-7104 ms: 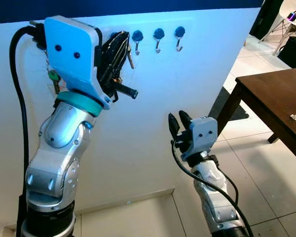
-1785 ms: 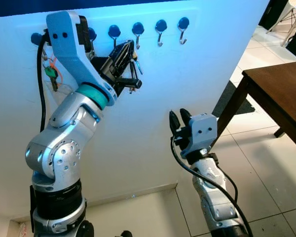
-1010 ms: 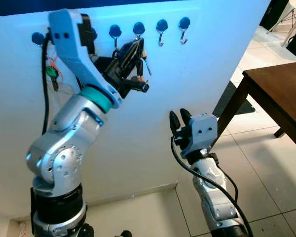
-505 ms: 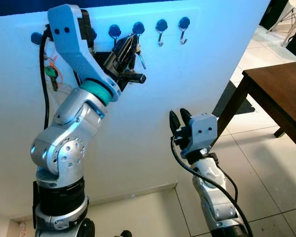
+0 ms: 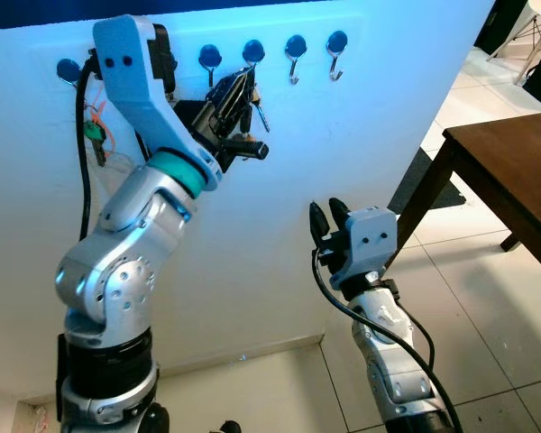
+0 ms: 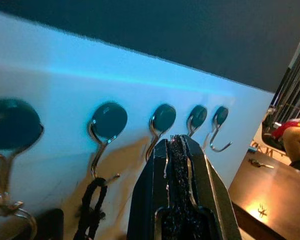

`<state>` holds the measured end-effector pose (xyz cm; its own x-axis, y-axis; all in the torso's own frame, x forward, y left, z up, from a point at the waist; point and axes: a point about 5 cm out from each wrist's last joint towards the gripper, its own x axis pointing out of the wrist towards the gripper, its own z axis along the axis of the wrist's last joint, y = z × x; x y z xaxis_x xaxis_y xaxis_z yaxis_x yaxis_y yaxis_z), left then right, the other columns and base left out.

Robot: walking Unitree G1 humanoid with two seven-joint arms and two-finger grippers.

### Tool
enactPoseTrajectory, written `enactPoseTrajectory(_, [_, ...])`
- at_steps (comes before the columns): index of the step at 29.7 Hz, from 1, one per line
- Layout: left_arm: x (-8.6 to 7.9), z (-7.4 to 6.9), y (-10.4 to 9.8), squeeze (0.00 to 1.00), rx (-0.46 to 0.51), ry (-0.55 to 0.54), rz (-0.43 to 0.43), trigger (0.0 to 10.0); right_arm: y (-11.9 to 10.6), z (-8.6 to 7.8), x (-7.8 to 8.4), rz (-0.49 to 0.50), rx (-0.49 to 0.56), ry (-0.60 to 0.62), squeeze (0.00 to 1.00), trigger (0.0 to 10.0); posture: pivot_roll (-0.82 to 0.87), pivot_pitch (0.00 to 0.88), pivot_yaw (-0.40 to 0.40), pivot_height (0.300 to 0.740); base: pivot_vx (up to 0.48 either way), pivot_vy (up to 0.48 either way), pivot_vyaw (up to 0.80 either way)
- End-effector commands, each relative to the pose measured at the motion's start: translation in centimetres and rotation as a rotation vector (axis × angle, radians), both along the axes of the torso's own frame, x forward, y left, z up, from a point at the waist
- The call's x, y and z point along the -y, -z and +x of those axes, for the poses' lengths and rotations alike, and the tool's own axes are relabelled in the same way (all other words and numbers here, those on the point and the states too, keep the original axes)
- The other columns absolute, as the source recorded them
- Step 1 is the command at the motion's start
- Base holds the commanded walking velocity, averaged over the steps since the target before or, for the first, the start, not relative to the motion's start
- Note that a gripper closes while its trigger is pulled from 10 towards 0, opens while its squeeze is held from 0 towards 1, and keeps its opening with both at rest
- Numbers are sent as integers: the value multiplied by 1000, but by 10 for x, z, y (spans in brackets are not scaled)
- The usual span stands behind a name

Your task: Hang keys on a hook

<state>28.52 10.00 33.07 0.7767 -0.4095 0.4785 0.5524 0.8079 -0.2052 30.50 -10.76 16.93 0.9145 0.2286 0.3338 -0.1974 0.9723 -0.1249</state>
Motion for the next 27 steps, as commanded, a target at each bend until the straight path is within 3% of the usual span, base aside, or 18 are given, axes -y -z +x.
enactPoseTrajectory(1, [0,-4,1,0,7,16,4,10000,2,0,-1,1,-8,-5,0,10000,-10,77,110,740,0,0,0])
enactPoseTrajectory(18, [15,-4,4,0,-7,50,13,10000,2,0,-2,1,-8,-7,0,10000,-16,82,112,740,0,0,0])
enactPoseTrajectory(27, [14,5,2,0,-21,-3,-11,10000,1,0,-2,3,-8,-7,0,10000,-16,86,114,740,0,0,0])
